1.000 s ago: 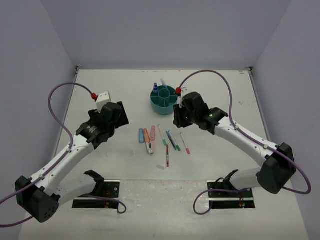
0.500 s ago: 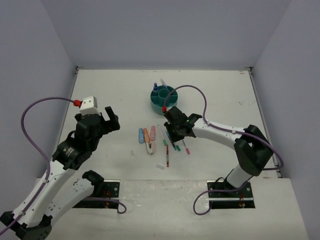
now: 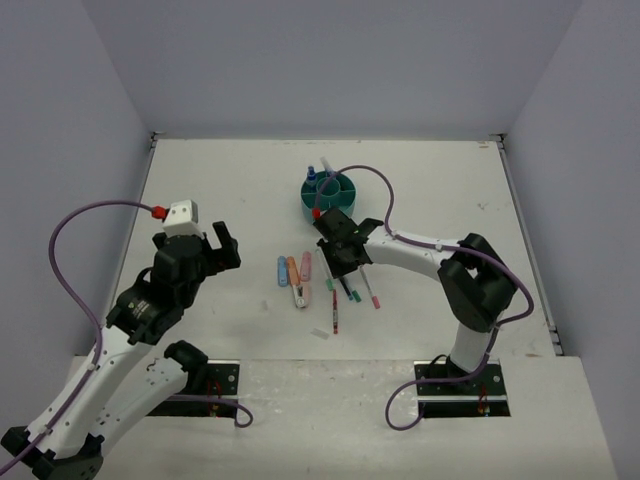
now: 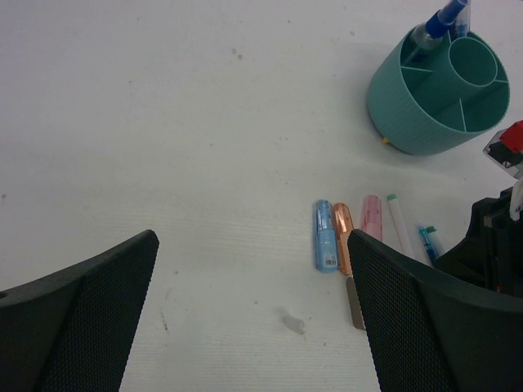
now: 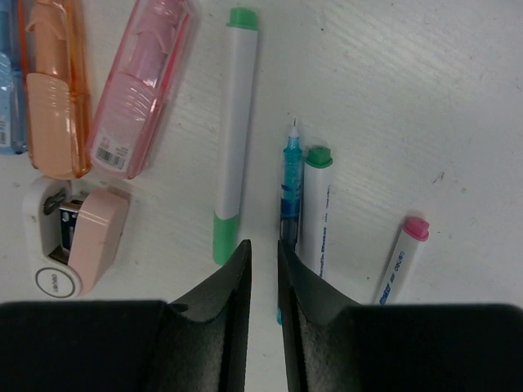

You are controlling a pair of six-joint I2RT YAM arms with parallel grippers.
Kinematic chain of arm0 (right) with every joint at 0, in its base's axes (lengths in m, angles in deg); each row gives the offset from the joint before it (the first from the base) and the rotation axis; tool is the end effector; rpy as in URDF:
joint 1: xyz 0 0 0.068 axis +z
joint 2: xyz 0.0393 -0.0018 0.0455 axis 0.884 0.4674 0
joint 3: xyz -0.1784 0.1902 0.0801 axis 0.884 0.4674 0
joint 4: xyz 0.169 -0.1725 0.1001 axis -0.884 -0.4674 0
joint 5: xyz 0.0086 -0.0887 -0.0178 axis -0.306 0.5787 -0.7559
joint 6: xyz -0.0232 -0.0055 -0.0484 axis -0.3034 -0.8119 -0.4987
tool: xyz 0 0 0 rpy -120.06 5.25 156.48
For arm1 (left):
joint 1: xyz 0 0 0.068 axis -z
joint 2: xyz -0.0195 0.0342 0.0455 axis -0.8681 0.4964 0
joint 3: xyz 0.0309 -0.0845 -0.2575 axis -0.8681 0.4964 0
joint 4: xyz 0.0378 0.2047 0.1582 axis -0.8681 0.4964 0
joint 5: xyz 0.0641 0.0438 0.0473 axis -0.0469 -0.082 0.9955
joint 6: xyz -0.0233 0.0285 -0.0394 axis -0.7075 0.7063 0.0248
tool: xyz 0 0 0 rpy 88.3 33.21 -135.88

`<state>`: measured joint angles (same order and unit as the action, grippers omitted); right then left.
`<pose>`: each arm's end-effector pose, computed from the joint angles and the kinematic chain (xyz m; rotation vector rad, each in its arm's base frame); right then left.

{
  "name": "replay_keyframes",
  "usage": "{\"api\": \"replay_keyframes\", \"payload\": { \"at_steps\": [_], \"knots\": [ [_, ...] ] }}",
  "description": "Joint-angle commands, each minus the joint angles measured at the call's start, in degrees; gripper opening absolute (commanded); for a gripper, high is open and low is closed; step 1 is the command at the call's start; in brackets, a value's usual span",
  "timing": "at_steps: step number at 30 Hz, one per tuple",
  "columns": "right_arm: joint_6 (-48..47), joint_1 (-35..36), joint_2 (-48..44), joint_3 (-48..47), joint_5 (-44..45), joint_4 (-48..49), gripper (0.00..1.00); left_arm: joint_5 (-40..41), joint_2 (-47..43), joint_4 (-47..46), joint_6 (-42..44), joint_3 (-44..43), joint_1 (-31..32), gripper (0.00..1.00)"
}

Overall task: Sort the stationery into containers
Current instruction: Pick up the pen from the center of the board.

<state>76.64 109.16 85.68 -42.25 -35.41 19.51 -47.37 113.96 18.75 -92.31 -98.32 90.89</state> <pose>0.2506 0.2645 0.1848 -0.5640 2.6615 0.2474 0.1224 -0.0535 0.3193 -0.2809 2.0004 -0.1780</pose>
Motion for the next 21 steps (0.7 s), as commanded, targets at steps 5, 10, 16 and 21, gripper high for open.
{"api": "replay_keyframes", "payload": {
  "at_steps": [5,10,16,21],
  "knots": [
    [-0.3,-0.2,1.0,-1.3,4.1,-1.9,0.20,-0.7,-0.6,-1.5,1.9,0.1,0.1,1.00],
    [-0.5,-0.3,2.6,-0.9,3.1,-1.8,0.19,-0.6,-1.0,-1.5,1.9,0.2,0.7,1.00],
    [-0.4,-0.3,3.5,-0.9,2.9,-1.6,0.19,-0.1,-1.4,-1.4,1.8,0.2,1.5,1.00],
    [-0.1,-0.3,4.5,-1.0,3.5,-1.7,0.19,0.1,-1.4,-1.2,1.6,0.2,2.0,1.00]
  ]
}}
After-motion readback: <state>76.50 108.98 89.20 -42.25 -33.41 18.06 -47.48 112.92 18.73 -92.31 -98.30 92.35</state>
